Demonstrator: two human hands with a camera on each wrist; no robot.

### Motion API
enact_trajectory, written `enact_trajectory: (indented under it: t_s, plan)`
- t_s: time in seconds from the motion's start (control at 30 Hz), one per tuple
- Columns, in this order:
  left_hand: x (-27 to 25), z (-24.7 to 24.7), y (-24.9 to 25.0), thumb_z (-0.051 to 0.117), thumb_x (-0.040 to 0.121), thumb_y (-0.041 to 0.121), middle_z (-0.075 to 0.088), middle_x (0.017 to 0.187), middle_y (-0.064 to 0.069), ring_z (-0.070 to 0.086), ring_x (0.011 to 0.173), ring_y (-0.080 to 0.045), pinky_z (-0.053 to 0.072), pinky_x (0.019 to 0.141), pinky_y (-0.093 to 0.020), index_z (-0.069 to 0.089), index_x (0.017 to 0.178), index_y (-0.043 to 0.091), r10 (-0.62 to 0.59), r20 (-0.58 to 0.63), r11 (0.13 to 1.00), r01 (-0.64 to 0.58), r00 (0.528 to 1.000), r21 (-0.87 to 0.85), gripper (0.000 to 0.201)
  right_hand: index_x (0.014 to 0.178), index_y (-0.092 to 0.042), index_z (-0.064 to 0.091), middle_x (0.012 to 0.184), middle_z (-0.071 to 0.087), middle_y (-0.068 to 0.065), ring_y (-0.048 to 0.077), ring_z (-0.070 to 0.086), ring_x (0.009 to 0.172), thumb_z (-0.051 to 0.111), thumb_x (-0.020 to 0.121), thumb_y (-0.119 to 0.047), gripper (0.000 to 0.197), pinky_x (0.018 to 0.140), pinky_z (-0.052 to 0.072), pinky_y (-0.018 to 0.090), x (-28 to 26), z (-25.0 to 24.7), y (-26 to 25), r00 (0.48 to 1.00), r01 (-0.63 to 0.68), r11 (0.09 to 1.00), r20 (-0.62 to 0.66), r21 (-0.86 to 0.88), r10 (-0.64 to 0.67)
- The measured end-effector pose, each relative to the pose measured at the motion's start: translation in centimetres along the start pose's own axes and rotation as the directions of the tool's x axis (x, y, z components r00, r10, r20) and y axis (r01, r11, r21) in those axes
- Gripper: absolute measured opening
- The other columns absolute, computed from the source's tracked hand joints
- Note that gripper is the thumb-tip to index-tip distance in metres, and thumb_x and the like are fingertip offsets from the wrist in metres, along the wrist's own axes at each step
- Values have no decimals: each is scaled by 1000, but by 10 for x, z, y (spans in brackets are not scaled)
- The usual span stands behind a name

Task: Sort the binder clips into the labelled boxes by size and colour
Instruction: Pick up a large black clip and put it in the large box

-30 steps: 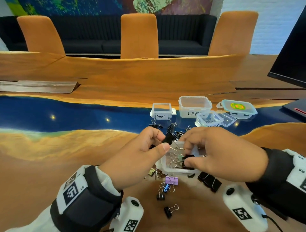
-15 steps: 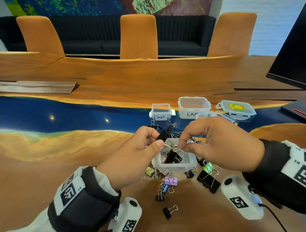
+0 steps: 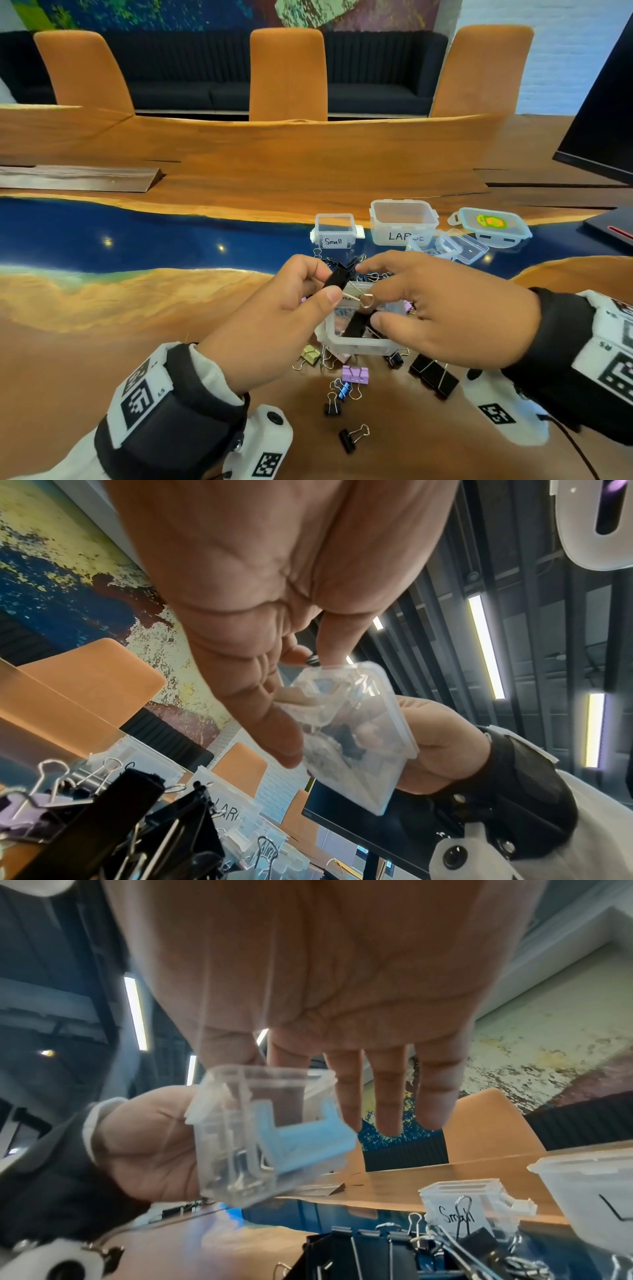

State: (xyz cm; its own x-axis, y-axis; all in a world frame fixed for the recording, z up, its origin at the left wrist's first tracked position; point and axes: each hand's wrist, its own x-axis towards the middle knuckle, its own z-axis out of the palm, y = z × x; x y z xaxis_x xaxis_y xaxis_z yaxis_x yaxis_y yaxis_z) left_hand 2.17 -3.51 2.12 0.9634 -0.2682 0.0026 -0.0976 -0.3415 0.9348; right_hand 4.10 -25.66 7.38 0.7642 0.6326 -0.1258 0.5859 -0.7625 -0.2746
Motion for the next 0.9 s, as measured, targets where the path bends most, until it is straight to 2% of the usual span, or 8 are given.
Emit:
enact_trajectory:
  t_s: [0.13, 0.27, 0.33, 0.43, 0.53, 0.67, 0.77, 0.9]
  plan:
    - [2, -3, -4, 52, 99, 45, 64, 87, 14, 54, 72, -16, 53, 80, -52, 52, 110, 34, -11, -23, 1000, 10, 1000, -9, 16, 100, -38, 70, 136, 49, -26, -8, 49, 112, 43, 89, -62, 38, 96, 42, 21, -4, -4, 0, 998, 7, 1000, -62, -2, -7]
    - [3, -4, -2, 53, 87, 53, 67, 88, 7, 53, 73, -19, 50, 79, -58, 54, 110, 32, -29, -7, 998, 28, 1000, -62, 31, 104, -43, 67, 128, 45, -30, -4, 49, 115, 53, 66, -86, 59, 98, 46, 29, -8, -4, 3, 999, 34, 996, -10, 87, -33]
    - [2, -4, -1, 53, 87, 54, 68, 88, 6, 53, 73, -22, 50, 79, -59, 54, 110, 32, -28, 4, 997, 28, 1000, -65, 32, 115, -47, 64, 124, 39, -29, -1, 49, 112, 57, 67, -83, 60, 94, 48, 28, -9, -1, 2, 999, 43, 997, 18, 66, -44]
    - [2, -3, -1, 55, 84, 62, 71, 99, 2, 61, 86, -43, 52, 84, -65, 53, 113, 32, -36, 18, 997, 37, 999, -75, 42, 127, -49, 59, 114, 35, -27, -1, 49, 102, 60, 79, -71, 53, 87, 47, 23, -10, 4, 2, 998, 57, 998, 7, 38, -57]
    - [3, -2, -2, 56, 79, 66, 71, 108, -4, 60, 99, -53, 52, 85, -68, 52, 114, 32, -49, 28, 994, 52, 998, -99, 49, 107, -45, 63, 108, 43, -25, -2, 49, 99, 68, 76, -67, 38, 83, 46, 20, -9, 6, 4, 996, 71, 995, -53, 66, -67]
    - [3, -3, -3, 55, 76, 67, 72, 109, -1, 64, 103, -48, 54, 87, -64, 52, 115, 32, -55, 16, 994, 56, 998, -89, 52, 82, -36, 57, 111, 53, -22, 2, 52, 107, 78, 76, -53, 28, 86, 46, 21, -12, 5, 6, 989, 101, 981, -126, 167, -80]
    - [4, -3, -2, 56, 79, 63, 72, 108, 1, 67, 102, -39, 55, 88, -60, 53, 115, 32, -58, 13, 994, 59, 998, -88, 47, 96, -46, 65, 124, 42, -28, -2, 49, 112, 74, 81, -51, 18, 90, 45, 23, -13, 6, 6, 993, 102, 976, -73, 193, -90]
    - [5, -2, -1, 56, 81, 59, 72, 108, 2, 69, 102, -35, 57, 87, -58, 53, 114, 31, -61, 4, 994, 61, 998, -87, 43, 126, -62, 53, 125, 34, -30, -6, 44, 113, 63, 85, -59, 43, 89, 38, 11, -13, 8, 8, 996, 85, 986, -31, 146, -81]
